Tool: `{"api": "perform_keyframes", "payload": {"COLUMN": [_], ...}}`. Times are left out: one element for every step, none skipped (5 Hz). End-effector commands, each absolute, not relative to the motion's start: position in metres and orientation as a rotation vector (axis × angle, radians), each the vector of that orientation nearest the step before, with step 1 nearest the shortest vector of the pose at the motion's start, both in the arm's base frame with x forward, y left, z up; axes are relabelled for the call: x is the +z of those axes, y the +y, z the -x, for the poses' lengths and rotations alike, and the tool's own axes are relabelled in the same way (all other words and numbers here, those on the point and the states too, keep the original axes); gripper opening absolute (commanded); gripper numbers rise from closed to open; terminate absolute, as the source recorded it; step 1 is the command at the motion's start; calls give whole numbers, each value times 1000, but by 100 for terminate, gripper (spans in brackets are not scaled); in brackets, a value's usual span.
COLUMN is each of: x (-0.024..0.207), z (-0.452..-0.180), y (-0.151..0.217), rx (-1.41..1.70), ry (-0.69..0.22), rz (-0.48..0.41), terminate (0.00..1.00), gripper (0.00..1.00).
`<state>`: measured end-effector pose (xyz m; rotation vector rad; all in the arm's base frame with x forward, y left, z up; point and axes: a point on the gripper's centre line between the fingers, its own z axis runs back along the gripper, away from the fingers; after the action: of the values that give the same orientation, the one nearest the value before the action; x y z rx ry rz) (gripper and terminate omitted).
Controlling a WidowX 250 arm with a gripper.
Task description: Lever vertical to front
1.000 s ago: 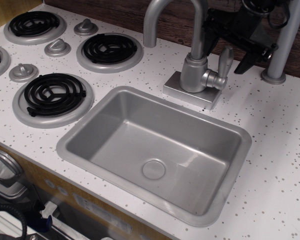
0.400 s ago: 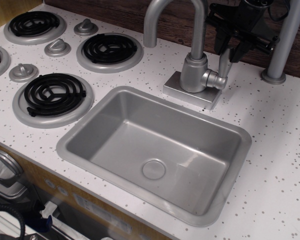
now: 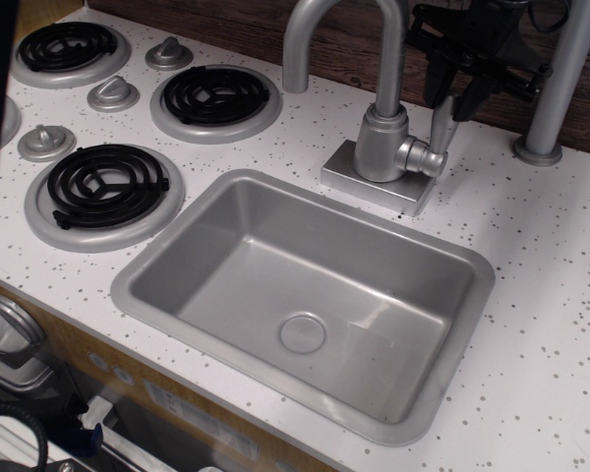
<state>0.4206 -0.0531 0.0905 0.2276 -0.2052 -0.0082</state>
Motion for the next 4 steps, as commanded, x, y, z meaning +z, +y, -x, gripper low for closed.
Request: {"api": "perform_keyframes", "payload": {"x": [120,114,96,81], "z": [-401,-394,-394,-391], "y": [-52,-52,-49,-50], "rx": [49,57,69,77], "ry": [-206,-199,-175,-177], "rz": [-242,-255,-199,-176], "terminate": [0,0,0,0], "gripper": [0,0,0,0]}}
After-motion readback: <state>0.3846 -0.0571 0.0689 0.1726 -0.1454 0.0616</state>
